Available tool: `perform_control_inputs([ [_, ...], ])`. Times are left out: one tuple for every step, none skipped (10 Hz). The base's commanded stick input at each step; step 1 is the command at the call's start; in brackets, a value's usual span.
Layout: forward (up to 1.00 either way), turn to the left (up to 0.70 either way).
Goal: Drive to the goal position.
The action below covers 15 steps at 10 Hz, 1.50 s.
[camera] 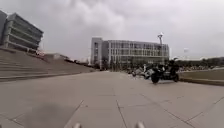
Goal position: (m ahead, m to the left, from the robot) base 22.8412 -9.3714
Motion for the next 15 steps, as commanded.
perform_control_inputs([
  [0.50, 0.00],
  [0.50, 0.00],
  [0.50, 0.00],
  [0.50, 0.00],
  [0.50, 0.00],
  [0.50, 0.00],
  [0.50, 0.00],
  [0.50, 0.00],
  [0.50, 0.00],
  [0.50, 0.00],
  [0.50, 0.00],
  [0.50, 0.00],
  [0.50, 0.00],
  [0.50, 0.00],
  [0.50, 0.00],
])
